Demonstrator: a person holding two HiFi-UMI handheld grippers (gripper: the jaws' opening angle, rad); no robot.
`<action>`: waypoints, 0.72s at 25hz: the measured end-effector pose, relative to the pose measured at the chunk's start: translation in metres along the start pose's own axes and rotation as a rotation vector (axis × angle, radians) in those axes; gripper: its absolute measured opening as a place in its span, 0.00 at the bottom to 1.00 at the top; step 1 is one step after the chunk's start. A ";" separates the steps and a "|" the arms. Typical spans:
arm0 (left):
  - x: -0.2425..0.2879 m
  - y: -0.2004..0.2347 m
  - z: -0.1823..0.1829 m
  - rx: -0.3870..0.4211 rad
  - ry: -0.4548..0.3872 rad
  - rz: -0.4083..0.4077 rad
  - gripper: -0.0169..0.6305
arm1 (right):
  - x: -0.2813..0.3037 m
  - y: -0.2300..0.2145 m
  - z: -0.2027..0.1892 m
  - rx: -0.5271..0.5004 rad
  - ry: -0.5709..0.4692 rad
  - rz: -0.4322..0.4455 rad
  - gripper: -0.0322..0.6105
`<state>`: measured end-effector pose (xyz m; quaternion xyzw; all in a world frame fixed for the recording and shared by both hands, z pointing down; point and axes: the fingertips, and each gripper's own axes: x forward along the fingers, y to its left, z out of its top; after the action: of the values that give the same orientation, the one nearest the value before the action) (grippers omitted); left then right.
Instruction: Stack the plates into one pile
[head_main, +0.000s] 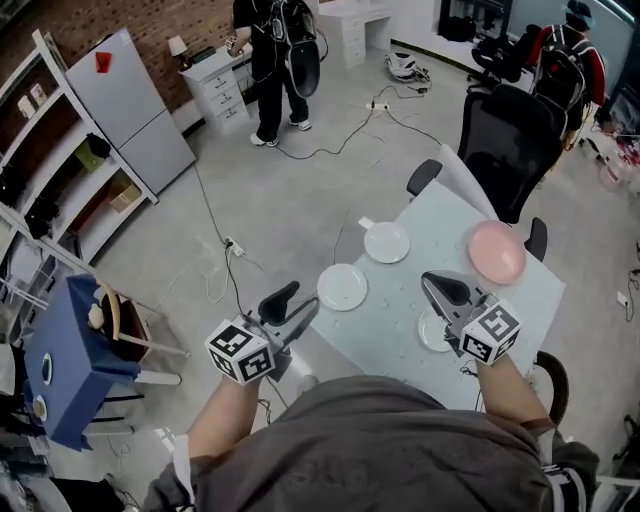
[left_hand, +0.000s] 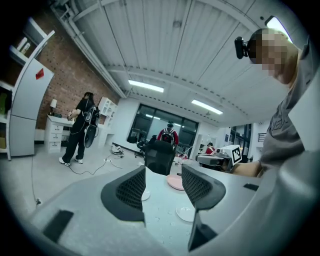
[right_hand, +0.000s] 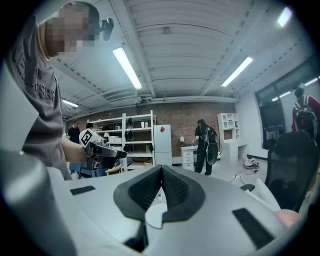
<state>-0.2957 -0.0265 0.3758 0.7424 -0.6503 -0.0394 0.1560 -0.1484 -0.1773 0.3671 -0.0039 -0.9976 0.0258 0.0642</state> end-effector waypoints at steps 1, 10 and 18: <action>0.004 0.009 -0.003 -0.012 0.008 -0.013 0.34 | 0.004 -0.002 -0.002 -0.002 0.003 -0.016 0.04; 0.054 0.102 -0.068 -0.172 0.195 -0.137 0.34 | 0.023 -0.012 -0.017 0.028 0.016 -0.174 0.04; 0.104 0.170 -0.175 -0.242 0.408 -0.104 0.34 | 0.026 -0.038 -0.051 0.056 0.052 -0.221 0.04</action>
<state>-0.3965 -0.1147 0.6047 0.7434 -0.5567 0.0259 0.3698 -0.1674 -0.2124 0.4227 0.1070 -0.9888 0.0462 0.0927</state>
